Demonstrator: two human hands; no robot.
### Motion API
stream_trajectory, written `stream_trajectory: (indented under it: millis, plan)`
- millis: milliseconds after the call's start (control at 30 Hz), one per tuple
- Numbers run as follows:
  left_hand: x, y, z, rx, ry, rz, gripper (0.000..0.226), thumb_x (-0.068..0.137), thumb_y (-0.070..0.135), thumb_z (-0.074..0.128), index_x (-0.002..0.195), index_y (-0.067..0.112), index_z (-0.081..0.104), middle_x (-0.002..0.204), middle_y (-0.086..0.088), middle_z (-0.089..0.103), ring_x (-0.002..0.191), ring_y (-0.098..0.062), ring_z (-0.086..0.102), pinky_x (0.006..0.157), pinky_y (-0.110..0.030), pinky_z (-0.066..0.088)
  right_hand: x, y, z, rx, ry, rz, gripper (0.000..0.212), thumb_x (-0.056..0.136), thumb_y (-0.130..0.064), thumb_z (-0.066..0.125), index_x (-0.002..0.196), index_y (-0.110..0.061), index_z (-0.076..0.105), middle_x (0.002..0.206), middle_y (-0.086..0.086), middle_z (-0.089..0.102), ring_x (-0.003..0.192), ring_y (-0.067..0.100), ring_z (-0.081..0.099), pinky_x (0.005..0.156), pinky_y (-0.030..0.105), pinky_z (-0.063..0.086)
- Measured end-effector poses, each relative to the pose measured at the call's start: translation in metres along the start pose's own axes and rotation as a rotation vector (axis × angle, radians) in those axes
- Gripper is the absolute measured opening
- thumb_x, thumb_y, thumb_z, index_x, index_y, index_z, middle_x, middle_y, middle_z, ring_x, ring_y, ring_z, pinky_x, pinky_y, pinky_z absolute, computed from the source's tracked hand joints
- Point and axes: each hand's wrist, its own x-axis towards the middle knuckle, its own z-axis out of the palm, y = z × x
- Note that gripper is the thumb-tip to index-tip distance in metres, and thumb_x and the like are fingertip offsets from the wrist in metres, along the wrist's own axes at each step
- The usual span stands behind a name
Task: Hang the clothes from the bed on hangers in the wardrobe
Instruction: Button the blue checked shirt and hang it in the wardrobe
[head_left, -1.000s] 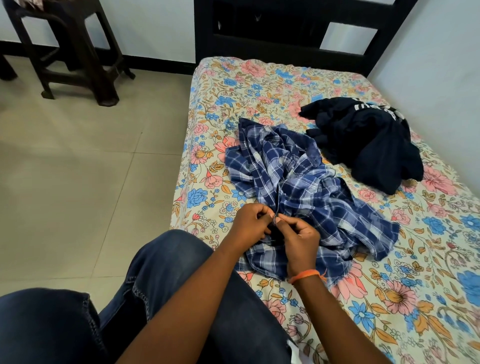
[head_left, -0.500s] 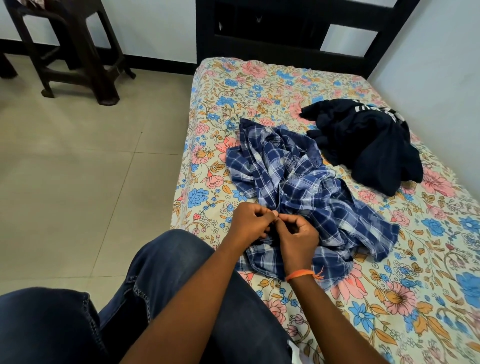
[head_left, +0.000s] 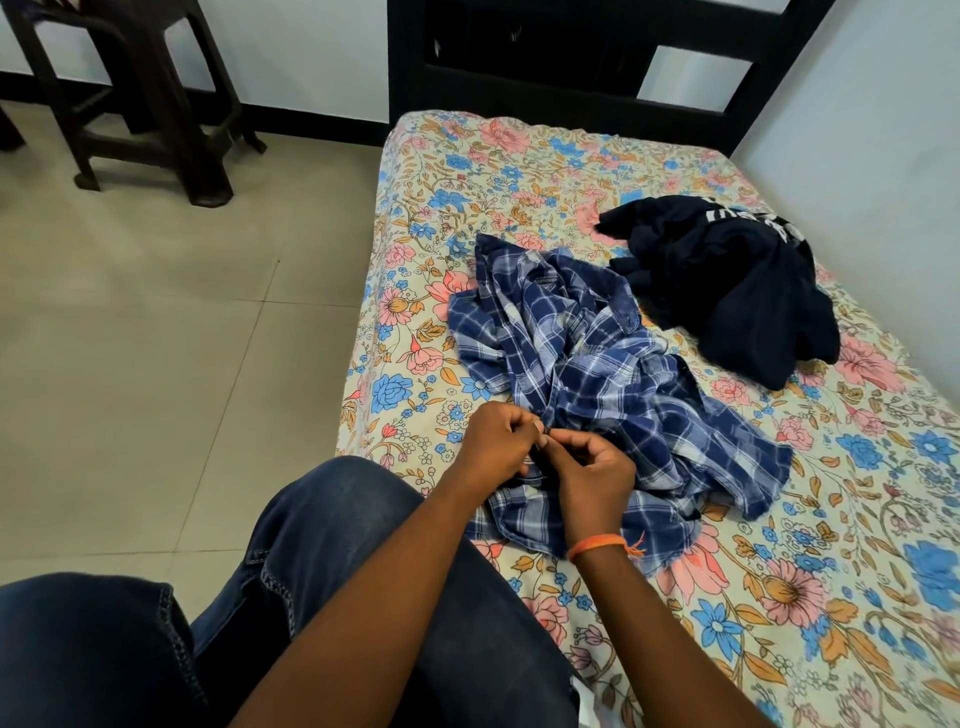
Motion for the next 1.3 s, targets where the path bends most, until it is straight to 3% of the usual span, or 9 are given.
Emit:
stream_trajectory:
  millis: [167, 300, 433, 600, 700, 933, 1033, 1133, 1300]
  plan:
    - [0.001, -0.001, 0.003, 0.072, -0.059, -0.002, 0.02, 0.102, 0.017, 0.05, 0.089, 0.006, 0.06, 0.071, -0.007, 0.06, 0.05, -0.013, 0.054, 0.052, -0.03, 0.052, 0.003, -0.002, -0.006, 0.126, -0.069, 0.13, 0.017, 0.076, -0.003, 0.082, 0.091, -0.008, 0.076, 0.084, 0.006, 0.077, 0.085, 0.021, 0.074, 0.077, 0.027, 0.059]
    - [-0.001, 0.0, 0.004, 0.123, -0.077, 0.016, 0.02, 0.104, 0.016, 0.044, 0.092, 0.005, 0.057, 0.066, -0.005, 0.055, 0.052, -0.014, 0.052, 0.051, -0.026, 0.047, 0.005, -0.005, -0.012, 0.09, -0.135, 0.105, 0.017, 0.078, -0.011, 0.082, 0.093, -0.006, 0.076, 0.085, 0.006, 0.077, 0.085, 0.021, 0.074, 0.077, 0.029, 0.059]
    - [-0.002, 0.0, 0.005, 0.124, -0.078, 0.016, 0.021, 0.103, 0.014, 0.043, 0.098, 0.0, 0.057, 0.067, -0.007, 0.057, 0.053, -0.016, 0.051, 0.057, -0.032, 0.048, 0.008, -0.009, -0.009, 0.067, -0.151, 0.124, 0.013, 0.08, -0.014, 0.081, 0.09, -0.008, 0.076, 0.083, 0.006, 0.077, 0.085, 0.023, 0.074, 0.077, 0.032, 0.059]
    - [-0.001, 0.003, 0.006, 0.165, -0.031, 0.018, 0.025, 0.103, 0.014, 0.043, 0.098, -0.006, 0.058, 0.073, -0.014, 0.058, 0.059, -0.02, 0.053, 0.065, -0.046, 0.053, 0.007, -0.011, -0.001, -0.118, -0.086, -0.002, 0.001, 0.083, -0.018, 0.077, 0.082, -0.018, 0.077, 0.075, -0.004, 0.075, 0.074, 0.009, 0.071, 0.065, 0.023, 0.054]
    - [-0.002, 0.003, 0.006, 0.138, -0.026, -0.008, 0.024, 0.103, 0.015, 0.044, 0.097, -0.003, 0.058, 0.072, -0.012, 0.059, 0.057, -0.017, 0.054, 0.062, -0.039, 0.052, 0.01, -0.01, -0.001, -0.104, -0.077, 0.031, 0.006, 0.084, -0.012, 0.074, 0.081, -0.016, 0.077, 0.077, -0.001, 0.075, 0.077, 0.013, 0.071, 0.065, 0.021, 0.055]
    - [-0.002, 0.004, 0.003, 0.001, -0.088, -0.057, 0.025, 0.104, 0.018, 0.044, 0.085, 0.01, 0.057, 0.061, -0.005, 0.054, 0.046, -0.008, 0.047, 0.048, -0.02, 0.04, 0.015, -0.008, -0.008, -0.033, -0.074, 0.11, 0.002, 0.084, -0.013, 0.075, 0.083, -0.015, 0.076, 0.082, 0.004, 0.076, 0.083, 0.025, 0.072, 0.08, 0.044, 0.06]
    - [-0.001, -0.001, 0.007, 0.212, -0.061, 0.06, 0.023, 0.103, 0.02, 0.046, 0.082, 0.012, 0.053, 0.068, -0.002, 0.054, 0.058, -0.013, 0.052, 0.054, -0.027, 0.042, 0.011, -0.011, -0.007, -0.125, -0.018, 0.028, 0.008, 0.082, -0.008, 0.074, 0.083, -0.015, 0.072, 0.081, 0.002, 0.073, 0.079, 0.019, 0.07, 0.077, 0.042, 0.06]
    - [-0.003, -0.004, 0.01, 0.361, -0.047, 0.172, 0.023, 0.1, 0.016, 0.049, 0.078, 0.01, 0.054, 0.074, -0.004, 0.056, 0.062, -0.013, 0.049, 0.055, -0.028, 0.037, 0.01, -0.019, -0.006, -0.27, 0.029, -0.208, 0.014, 0.083, -0.004, 0.069, 0.085, -0.018, 0.07, 0.081, -0.006, 0.069, 0.074, 0.006, 0.065, 0.07, 0.03, 0.057]
    - [-0.007, -0.001, 0.008, 0.515, -0.125, 0.361, 0.017, 0.091, 0.013, 0.051, 0.075, 0.015, 0.044, 0.074, -0.004, 0.047, 0.064, -0.012, 0.041, 0.058, -0.032, 0.035, 0.034, -0.029, 0.001, -0.48, -0.057, -0.315, 0.014, 0.083, -0.026, 0.075, 0.094, -0.019, 0.073, 0.087, -0.007, 0.067, 0.078, 0.007, 0.063, 0.072, 0.024, 0.052]
